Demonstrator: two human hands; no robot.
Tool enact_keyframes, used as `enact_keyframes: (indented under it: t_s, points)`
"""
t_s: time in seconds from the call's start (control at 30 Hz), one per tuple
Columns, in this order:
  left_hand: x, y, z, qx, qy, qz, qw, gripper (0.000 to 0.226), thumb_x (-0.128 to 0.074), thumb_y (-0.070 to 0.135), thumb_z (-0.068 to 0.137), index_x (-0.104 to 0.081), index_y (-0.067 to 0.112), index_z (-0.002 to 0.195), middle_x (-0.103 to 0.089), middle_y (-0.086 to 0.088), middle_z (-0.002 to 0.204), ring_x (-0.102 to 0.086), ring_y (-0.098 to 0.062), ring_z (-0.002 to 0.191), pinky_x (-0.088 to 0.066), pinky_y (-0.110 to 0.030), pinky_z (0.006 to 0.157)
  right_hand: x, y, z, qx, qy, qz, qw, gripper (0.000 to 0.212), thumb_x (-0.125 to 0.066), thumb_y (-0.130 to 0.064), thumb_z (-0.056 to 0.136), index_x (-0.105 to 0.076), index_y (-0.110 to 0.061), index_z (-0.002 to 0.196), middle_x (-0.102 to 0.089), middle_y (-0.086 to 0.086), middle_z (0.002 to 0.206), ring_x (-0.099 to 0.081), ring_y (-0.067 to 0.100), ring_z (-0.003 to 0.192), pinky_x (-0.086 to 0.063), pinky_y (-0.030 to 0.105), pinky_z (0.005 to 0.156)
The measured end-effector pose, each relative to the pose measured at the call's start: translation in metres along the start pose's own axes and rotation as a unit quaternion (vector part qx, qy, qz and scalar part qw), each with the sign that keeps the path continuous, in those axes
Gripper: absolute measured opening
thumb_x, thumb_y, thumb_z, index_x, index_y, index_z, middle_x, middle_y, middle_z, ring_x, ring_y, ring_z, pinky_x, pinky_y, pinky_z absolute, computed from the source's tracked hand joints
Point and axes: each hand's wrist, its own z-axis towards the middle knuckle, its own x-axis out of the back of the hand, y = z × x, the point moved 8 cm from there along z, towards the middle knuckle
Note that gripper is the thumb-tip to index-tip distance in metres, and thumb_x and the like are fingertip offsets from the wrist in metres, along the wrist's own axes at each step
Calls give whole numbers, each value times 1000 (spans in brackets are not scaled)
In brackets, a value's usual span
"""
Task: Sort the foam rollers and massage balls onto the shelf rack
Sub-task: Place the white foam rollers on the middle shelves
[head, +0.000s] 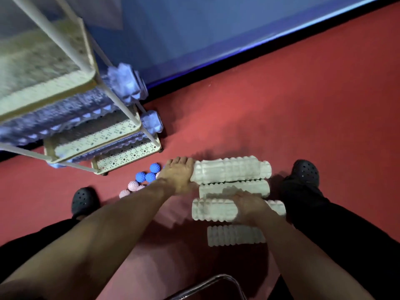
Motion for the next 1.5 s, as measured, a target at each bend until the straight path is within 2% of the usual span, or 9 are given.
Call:
enact_keyframes:
  t_s: [0.3, 0.4, 0.53, 0.7, 0.8, 1.03, 1.23, 1.37, 1.5]
  points:
    - [129, -71, -141, 35, 114, 66, 991, 81, -57, 66, 80, -36, 19, 142, -48, -6, 135, -45, -29, 124, -34, -45, 103, 126, -96, -75, 8, 118, -40, 992, 93, -75, -64, 62, -46, -29, 143, -53, -3, 139, -47, 21, 128, -42, 35, 104]
    - [157, -99, -182, 59, 147, 81, 984, 83, -55, 69, 81, -34, 19, 144, -48, -6, 135, -46, -29, 123, -35, -46, 102, 151, -124, -92, 0, 135, -57, 989, 85, -74, -66, 61, -51, -27, 133, -55, -5, 129, -52, 20, 121, -45, 35, 98]
    - [196, -140, -235, 91, 191, 88, 973, 81, -52, 71, 82, -34, 20, 142, -49, -5, 133, -47, -28, 122, -35, -46, 103, 177, -151, -108, -23, 152, -82, 985, 89, -73, -67, 62, -47, -25, 136, -51, -3, 138, -54, 22, 126, -45, 36, 103]
    - [241, -198, -293, 155, 250, 91, 951, 78, -55, 70, 82, -38, 19, 138, -52, -7, 129, -50, -29, 119, -39, -46, 99, 209, -176, -126, -41, 193, -90, 976, 78, -70, -68, 60, -53, -27, 124, -55, -5, 118, -61, 20, 109, -46, 32, 87]
    - [257, -231, -314, 195, 261, 90, 941, 74, -55, 70, 80, -42, 18, 131, -54, -8, 125, -52, -31, 117, -42, -48, 97, 231, -192, -133, -42, 222, -69, 972, 80, -68, -71, 58, -52, -30, 125, -55, -5, 118, -60, 18, 111, -47, 32, 89]
    - [276, -278, -322, 265, 251, 102, 925, 65, -55, 65, 82, -44, 15, 121, -55, -11, 124, -53, -33, 114, -41, -47, 89, 268, -220, -132, -38, 288, 43, 956, 79, -66, -78, 44, -56, -35, 110, -60, -11, 104, -63, 13, 92, -52, 34, 81]
    - [285, -299, -294, 259, 251, 88, 928, 70, -56, 67, 84, -42, 14, 127, -51, -14, 131, -48, -36, 121, -40, -49, 95, 269, -222, -111, -48, 302, 111, 946, 77, -69, -80, 44, -56, -33, 103, -68, -12, 92, -67, 10, 78, -56, 34, 75]
    - [297, -318, -269, 240, 257, 83, 932, 77, -59, 72, 80, -43, 13, 128, -52, -12, 131, -49, -36, 121, -40, -46, 93, 266, -217, -98, -60, 284, 113, 950, 75, -70, -77, 44, -57, -34, 105, -67, -16, 92, -66, 6, 79, -56, 33, 76]
    - [304, -333, -242, 220, 255, 83, 938, 81, -66, 64, 81, -40, 16, 141, -52, -11, 137, -48, -33, 127, -36, -44, 105, 259, -206, -85, -77, 273, 112, 952, 74, -68, -80, 46, -55, -36, 104, -65, -16, 96, -65, 5, 85, -54, 34, 80]
